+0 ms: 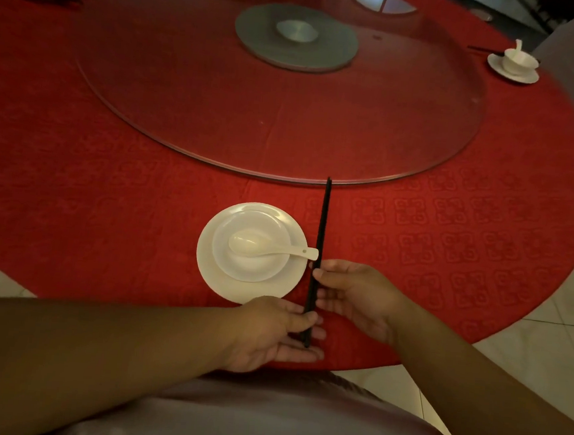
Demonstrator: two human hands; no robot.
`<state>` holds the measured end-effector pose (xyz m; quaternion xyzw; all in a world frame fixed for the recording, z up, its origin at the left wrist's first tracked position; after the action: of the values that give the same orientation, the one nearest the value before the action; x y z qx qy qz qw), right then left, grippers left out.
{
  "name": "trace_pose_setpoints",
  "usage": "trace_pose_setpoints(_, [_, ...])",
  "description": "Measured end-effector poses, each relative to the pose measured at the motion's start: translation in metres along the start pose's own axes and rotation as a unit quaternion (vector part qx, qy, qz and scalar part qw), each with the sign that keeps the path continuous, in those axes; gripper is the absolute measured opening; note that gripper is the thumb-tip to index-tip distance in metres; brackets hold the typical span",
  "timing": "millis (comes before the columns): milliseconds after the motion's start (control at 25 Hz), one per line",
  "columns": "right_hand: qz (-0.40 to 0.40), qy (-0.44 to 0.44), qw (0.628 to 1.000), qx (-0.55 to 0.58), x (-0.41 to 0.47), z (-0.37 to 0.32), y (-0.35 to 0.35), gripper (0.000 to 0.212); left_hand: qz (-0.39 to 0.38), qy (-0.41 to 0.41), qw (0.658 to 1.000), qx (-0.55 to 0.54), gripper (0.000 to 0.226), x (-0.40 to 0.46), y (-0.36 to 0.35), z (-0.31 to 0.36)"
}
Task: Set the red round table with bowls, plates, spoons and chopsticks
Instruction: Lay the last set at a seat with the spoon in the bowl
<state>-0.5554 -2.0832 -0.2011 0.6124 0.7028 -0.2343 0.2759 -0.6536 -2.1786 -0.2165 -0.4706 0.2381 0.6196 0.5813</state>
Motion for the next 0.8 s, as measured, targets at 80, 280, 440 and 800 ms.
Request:
trace_pose_setpoints(80, [0.005,0.012,1.000,-0.023,0.001,0.001,-0.003,0.020,0.002,0.004,1.000,-0.020,0.025,-0.001,0.003,-0.002])
trace_pose_setpoints(280, [0.020,0.061,0.997,-0.040,0.006,-0.011,-0.010,0.030,0.025,-0.015,0.999,-0.046,0.023,0.003,0.013,0.000])
trace_pose_setpoints(440, [0.047,0.084,0.994,-0.051,0.011,-0.013,-0.012,0.028,0.033,-0.015,0.998,-0.049,0.022,0.007,0.019,-0.003])
trace_pose_setpoints(800, [0.041,0.065,0.996,-0.052,0.016,-0.008,-0.012,0.035,0.050,0.007,0.998,-0.035,0.023,0.009,0.019,-0.010])
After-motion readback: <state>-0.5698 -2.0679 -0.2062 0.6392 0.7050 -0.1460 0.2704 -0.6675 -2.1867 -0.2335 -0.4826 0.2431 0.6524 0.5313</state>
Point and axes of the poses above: each hand's wrist, its own x-axis towards the middle knuckle, its own y-axis out of the back of the hand, z = x × y, the point moved 10 cm from there along x, towards the middle knuckle, and after that the axes turned 13 degrees about z, right-handed, at the moved point
